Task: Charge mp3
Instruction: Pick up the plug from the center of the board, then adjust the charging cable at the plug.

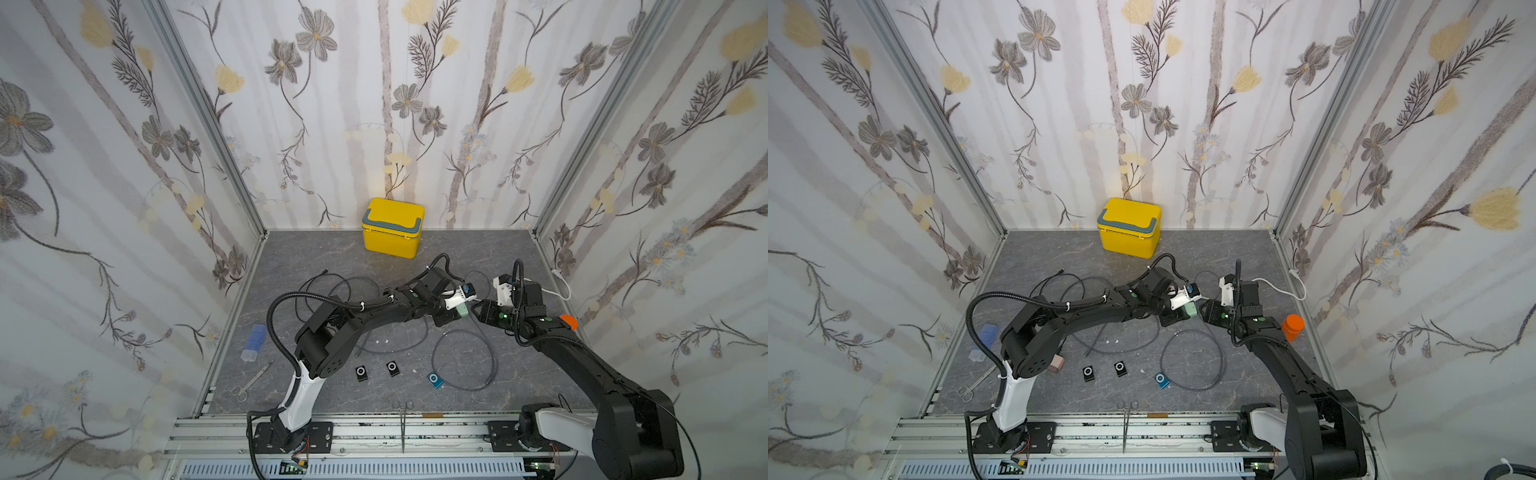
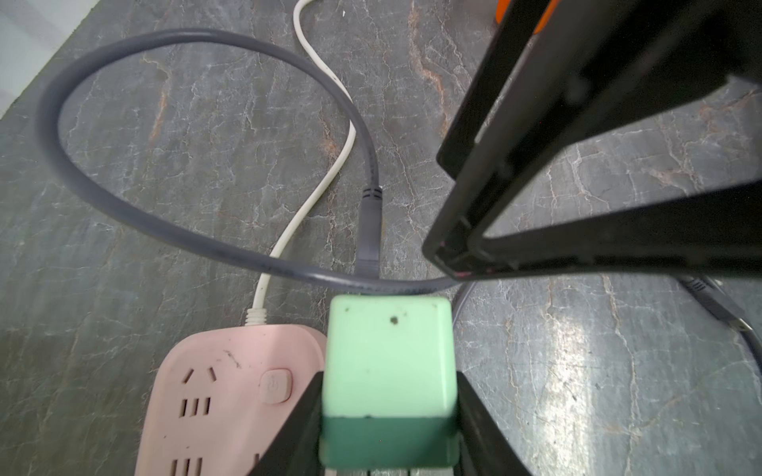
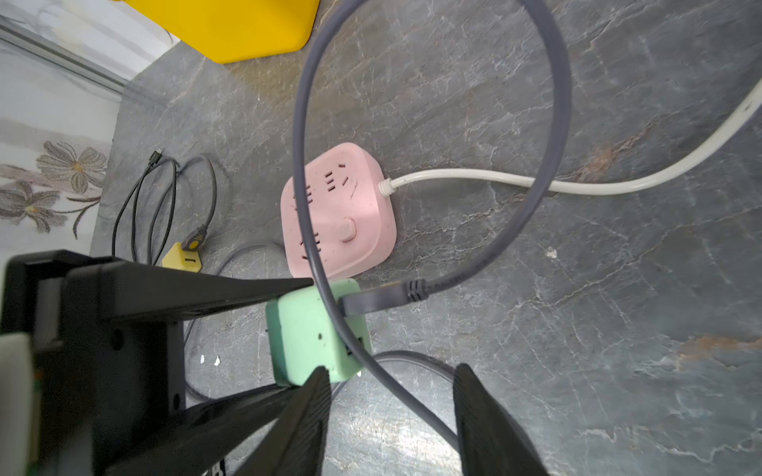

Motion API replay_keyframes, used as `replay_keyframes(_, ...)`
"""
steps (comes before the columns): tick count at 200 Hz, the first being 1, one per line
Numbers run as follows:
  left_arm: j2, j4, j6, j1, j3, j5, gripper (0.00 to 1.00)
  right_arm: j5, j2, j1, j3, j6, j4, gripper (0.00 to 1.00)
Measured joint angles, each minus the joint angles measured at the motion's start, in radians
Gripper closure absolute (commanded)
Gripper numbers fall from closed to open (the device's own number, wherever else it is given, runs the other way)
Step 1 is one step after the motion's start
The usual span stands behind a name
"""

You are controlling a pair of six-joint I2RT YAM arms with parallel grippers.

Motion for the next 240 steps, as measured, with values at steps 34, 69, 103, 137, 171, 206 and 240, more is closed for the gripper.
replay_keyframes(34, -0.043, -0.004, -0.018, 0.0, -0.041, -0.019, 0.78, -0.007, 0.04, 0.034, 0.007, -0.014, 0.014, 0.5)
replay_keyframes(69, -0.08, -0.016, -0.032, 0.015, -0.046, -0.047, 0.8, -0.002, 0.059, 0.056, 0.023, -0.043, 0.035, 0.51)
replay_keyframes(103, -0.115, 0.01, -0.049, 0.031, -0.037, -0.045, 0.81, 0.017, 0.06, 0.07, 0.024, -0.073, 0.013, 0.47)
replay_keyframes(137, -0.129, 0.002, -0.051, 0.05, -0.035, -0.05, 0.82, 0.018, 0.03, 0.087, 0.024, -0.103, -0.002, 0.45)
replay_keyframes(171, -0.178, -0.003, -0.051, 0.051, -0.061, -0.002, 0.83, 0.077, 0.029, 0.09, 0.023, -0.113, -0.002, 0.47)
replay_keyframes(206, -0.236, -0.008, -0.051, 0.052, -0.081, 0.057, 0.84, 0.155, 0.045, 0.092, 0.021, -0.114, 0.022, 0.53)
replay_keyframes(240, -0.287, -0.014, -0.05, 0.049, -0.113, 0.041, 0.84, 0.27, 0.023, 0.092, 0.01, -0.085, 0.051, 0.63)
